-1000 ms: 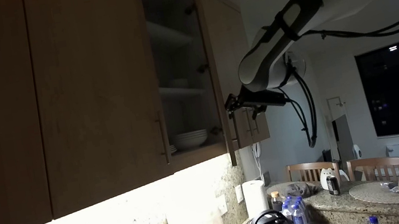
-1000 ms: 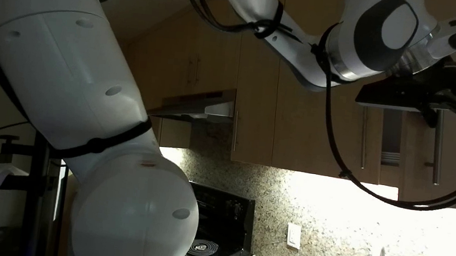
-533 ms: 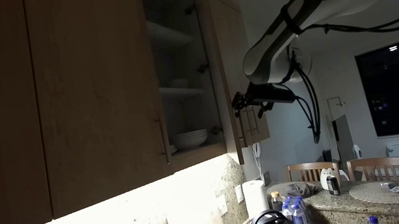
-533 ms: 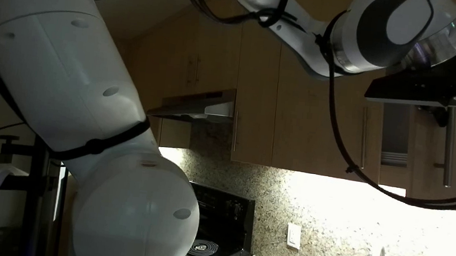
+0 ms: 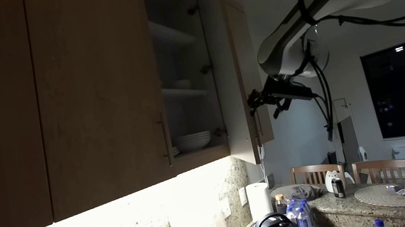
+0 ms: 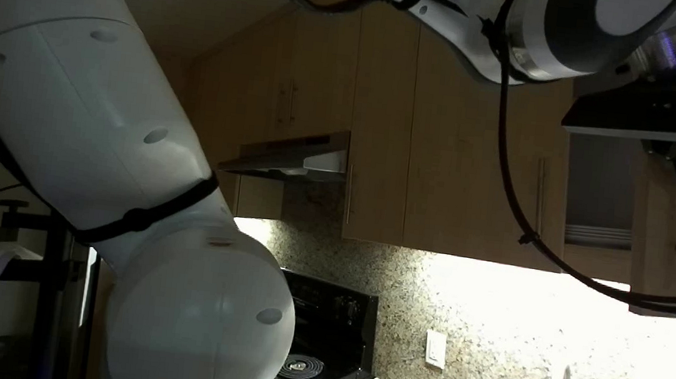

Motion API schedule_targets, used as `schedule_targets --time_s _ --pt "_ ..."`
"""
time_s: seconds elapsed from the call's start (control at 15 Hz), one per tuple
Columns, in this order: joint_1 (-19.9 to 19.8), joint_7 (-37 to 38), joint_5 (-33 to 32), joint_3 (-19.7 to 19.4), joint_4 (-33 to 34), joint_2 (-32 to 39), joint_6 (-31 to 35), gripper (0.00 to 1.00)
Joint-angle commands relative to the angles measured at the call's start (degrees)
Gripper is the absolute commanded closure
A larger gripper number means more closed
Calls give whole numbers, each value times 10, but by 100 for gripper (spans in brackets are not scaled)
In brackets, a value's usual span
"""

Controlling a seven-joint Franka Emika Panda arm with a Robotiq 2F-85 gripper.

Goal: Open the third cabinet door from the right

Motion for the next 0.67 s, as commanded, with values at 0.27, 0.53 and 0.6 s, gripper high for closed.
schedule_targets --time_s 0.27,0.53,0.6 --pt "-93 3 17 -82 93 4 -15 0" --pt "-104 8 22 -107 136 19 -5 0" --pt "-105 10 22 -110 143 23 -3 0"
